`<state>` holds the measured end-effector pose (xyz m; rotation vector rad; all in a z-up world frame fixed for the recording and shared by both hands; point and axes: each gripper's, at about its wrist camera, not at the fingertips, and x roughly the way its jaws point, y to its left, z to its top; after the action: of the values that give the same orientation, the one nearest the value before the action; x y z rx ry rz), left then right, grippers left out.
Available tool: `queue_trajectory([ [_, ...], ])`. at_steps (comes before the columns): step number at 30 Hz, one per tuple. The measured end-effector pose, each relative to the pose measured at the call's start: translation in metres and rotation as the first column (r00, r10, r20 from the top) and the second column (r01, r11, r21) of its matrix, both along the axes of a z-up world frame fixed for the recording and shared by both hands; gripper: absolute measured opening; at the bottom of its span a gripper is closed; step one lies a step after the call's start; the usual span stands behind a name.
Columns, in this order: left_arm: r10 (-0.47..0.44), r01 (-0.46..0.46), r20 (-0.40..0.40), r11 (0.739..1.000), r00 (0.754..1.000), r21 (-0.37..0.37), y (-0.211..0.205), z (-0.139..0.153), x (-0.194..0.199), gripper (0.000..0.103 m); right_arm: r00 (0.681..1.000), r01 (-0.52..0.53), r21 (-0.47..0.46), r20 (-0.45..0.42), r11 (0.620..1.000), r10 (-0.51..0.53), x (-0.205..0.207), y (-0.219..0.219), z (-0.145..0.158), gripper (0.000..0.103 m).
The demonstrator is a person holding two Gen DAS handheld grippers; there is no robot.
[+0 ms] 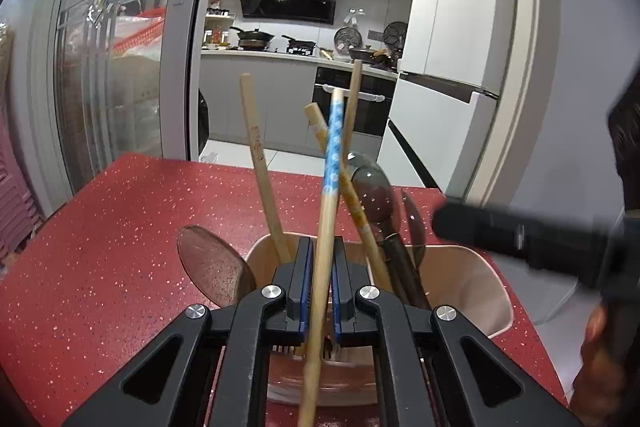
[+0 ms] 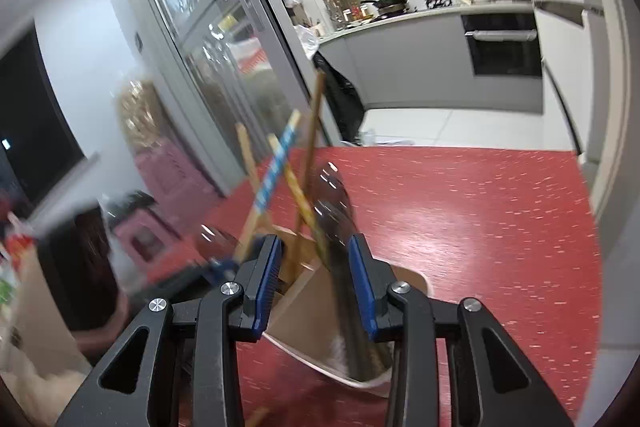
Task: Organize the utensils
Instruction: 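Lower the spoon into the holder with the right gripper while the left releases the chopstick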
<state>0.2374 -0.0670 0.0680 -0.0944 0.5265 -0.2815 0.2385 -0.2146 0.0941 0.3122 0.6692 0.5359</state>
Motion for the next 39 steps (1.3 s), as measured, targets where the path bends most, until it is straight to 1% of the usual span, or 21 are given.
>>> queue_trajectory([
  [3,-0.011,0.011,0.013,1.0,1.0,0.005,-0.002,0.001,-0.003,0.033,0.998,-0.036,0.087,-0.051,0.996,0.041,0.01,-0.001,0.002,0.039],
  [4,-0.014,0.014,0.017,1.0,1.0,0.005,-0.003,0.002,-0.003,0.033,0.997,-0.045,0.102,-0.059,0.994,0.051,0.014,0.001,0.003,0.039],
  [7,-0.018,0.018,0.027,1.0,0.999,0.017,-0.004,0.001,-0.005,0.033,0.994,-0.063,0.098,-0.079,0.993,0.071,0.021,0.01,0.002,0.039],
  [9,-0.019,0.018,0.028,0.999,0.999,0.027,-0.004,-0.001,-0.006,0.033,0.991,-0.07,0.096,-0.11,0.993,0.081,0.028,0.016,-0.001,0.039],
  [12,-0.021,0.019,0.032,0.999,0.999,0.038,-0.005,-0.001,-0.011,0.032,0.982,-0.094,0.111,-0.153,0.989,0.111,0.037,0.022,-0.006,0.039],
  [17,-0.028,0.026,0.048,0.998,0.998,0.055,-0.007,-0.002,-0.015,0.032,0.971,-0.111,0.143,-0.197,0.984,0.138,0.052,0.029,-0.008,0.037],
  [19,-0.033,0.03,0.051,0.998,0.998,0.056,-0.007,-0.003,-0.017,0.032,0.965,-0.122,0.146,-0.216,0.982,0.152,0.056,0.035,-0.009,0.029],
  [20,-0.033,0.03,0.053,0.998,0.998,0.058,-0.008,-0.002,-0.017,0.032,0.961,-0.123,0.148,-0.227,0.981,0.155,0.058,0.037,-0.01,0.021],
  [21,-0.032,0.029,0.056,0.998,0.998,0.057,-0.008,-0.003,-0.019,0.032,0.959,-0.119,0.144,-0.24,0.982,0.152,0.061,0.039,-0.012,0.009],
  [23,-0.031,0.028,0.052,0.998,0.998,0.049,-0.006,-0.002,-0.018,0.032,0.959,-0.104,0.145,-0.247,0.984,0.138,0.062,0.04,-0.013,0.009],
  [26,-0.029,0.027,0.05,0.999,0.998,0.045,-0.004,0.002,-0.021,0.033,0.969,-0.1,0.156,-0.211,0.983,0.132,0.054,0.038,-0.006,0.008],
  [28,-0.023,0.02,0.056,0.999,0.998,0.045,-0.002,0.006,-0.024,0.033,0.977,-0.097,0.14,-0.174,0.985,0.121,0.047,0.038,0.005,0.008],
  [31,-0.036,0.034,0.062,0.999,0.997,0.034,0.002,0.013,-0.033,0.033,0.988,-0.088,0.119,-0.116,0.989,0.102,0.039,0.04,0.025,0.008],
  [34,-0.05,0.047,0.034,0.996,0.998,0.076,0.003,0.012,-0.041,0.033,0.997,-0.053,0.106,-0.051,0.993,0.058,0.033,0.036,0.046,0.008],
  [37,-0.062,0.062,-0.007,0.989,0.998,0.133,0.008,0.001,-0.054,0.033,1.0,-0.016,0.104,0.016,0.994,0.015,0.028,0.031,0.07,0.008],
  [38,-0.066,0.063,0.018,0.988,0.998,0.142,0.012,0.001,-0.061,0.033,0.999,-0.01,0.093,0.04,0.996,0.006,0.025,0.03,0.078,0.008],
  [39,-0.059,0.055,0.019,0.985,0.998,0.166,0.014,0.001,-0.068,0.033,0.998,-0.005,0.075,0.069,0.997,-0.001,0.022,0.03,0.086,0.008],
])
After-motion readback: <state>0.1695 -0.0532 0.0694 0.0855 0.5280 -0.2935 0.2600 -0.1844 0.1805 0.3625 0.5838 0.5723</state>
